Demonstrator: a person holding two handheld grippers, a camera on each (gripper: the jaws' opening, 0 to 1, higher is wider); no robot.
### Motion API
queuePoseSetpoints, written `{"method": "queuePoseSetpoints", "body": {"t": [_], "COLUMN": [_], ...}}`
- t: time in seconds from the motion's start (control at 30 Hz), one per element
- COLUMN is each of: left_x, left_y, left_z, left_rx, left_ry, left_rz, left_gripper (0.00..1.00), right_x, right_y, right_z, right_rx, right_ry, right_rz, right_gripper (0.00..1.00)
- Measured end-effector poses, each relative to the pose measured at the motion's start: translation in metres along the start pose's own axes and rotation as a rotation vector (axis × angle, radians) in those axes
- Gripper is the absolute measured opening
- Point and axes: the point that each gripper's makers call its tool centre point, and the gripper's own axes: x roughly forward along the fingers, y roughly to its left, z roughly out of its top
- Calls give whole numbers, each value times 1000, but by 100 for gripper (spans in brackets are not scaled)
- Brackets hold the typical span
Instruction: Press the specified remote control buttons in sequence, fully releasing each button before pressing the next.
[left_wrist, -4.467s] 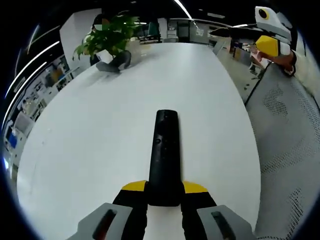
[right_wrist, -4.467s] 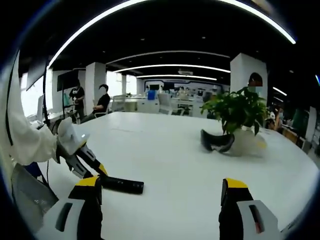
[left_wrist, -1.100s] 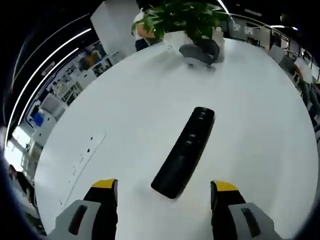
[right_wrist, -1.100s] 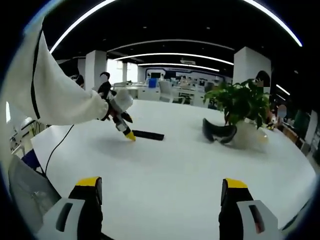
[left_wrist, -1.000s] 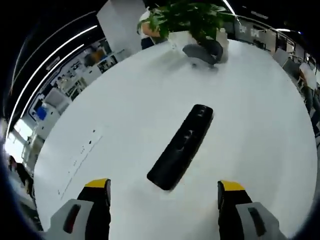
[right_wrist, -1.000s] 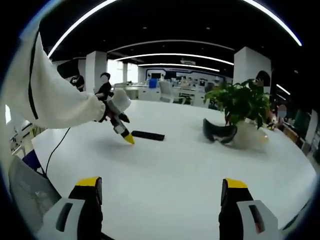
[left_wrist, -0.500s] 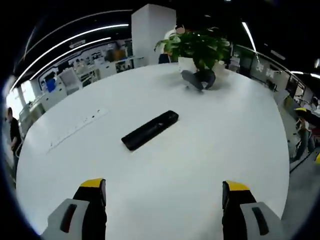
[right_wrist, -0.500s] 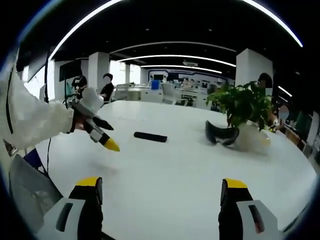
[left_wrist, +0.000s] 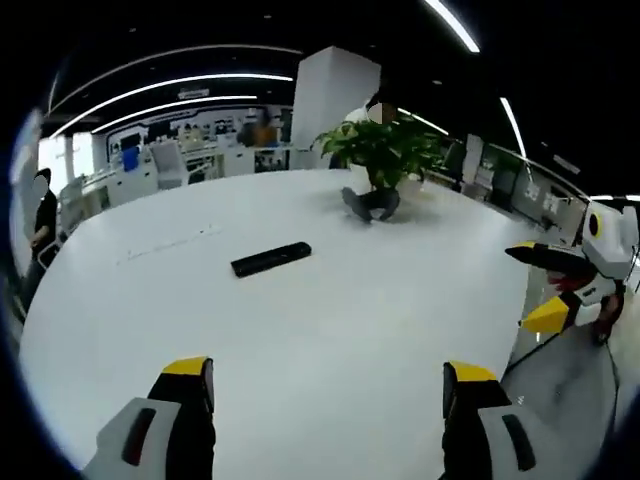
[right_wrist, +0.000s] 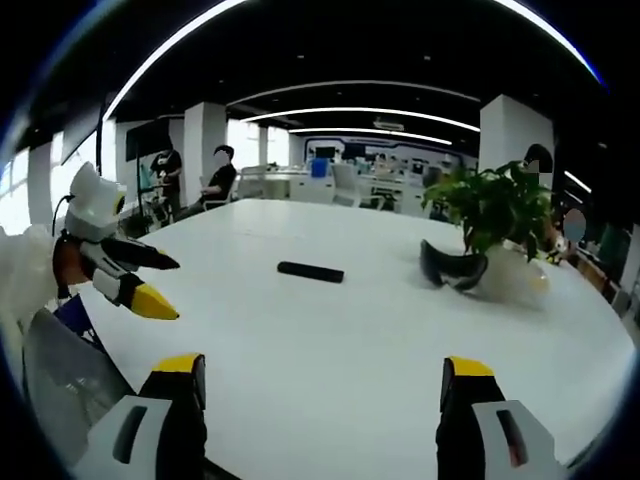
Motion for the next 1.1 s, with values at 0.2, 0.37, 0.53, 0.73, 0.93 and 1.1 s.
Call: {"method": "queuePoseSetpoints", "body": {"t": [0.2, 0.37, 0.53, 0.73, 0.93, 1.1], "left_x": [-24, -37, -41, -50, -54, -55], "left_y": [1, -5, -7, 0, 16, 17], "left_z": [-21, -21, -19, -14, -13, -14], "left_rx": [51, 71, 166, 159, 101, 97], "left_ry": [0, -40, -86, -121, -141, -139], "left_rz": [96, 156, 227, 263, 290, 299], "left_gripper": [99, 99, 99, 99, 98, 97], "right_x": [-1, -3, -6, -9, -11, -13], "right_y": [-1, 0, -7, -13, -24, -28], "right_z": [1, 3, 9, 12, 9, 11], "right_rx": [-9, -13, 10, 30, 7, 47], "right_ry": [-3, -15, -42, -59, -47, -72], "right_rz": [-6, -3, -26, -45, -112, -113], "right_gripper": [95, 93, 93, 96, 95, 95]}}
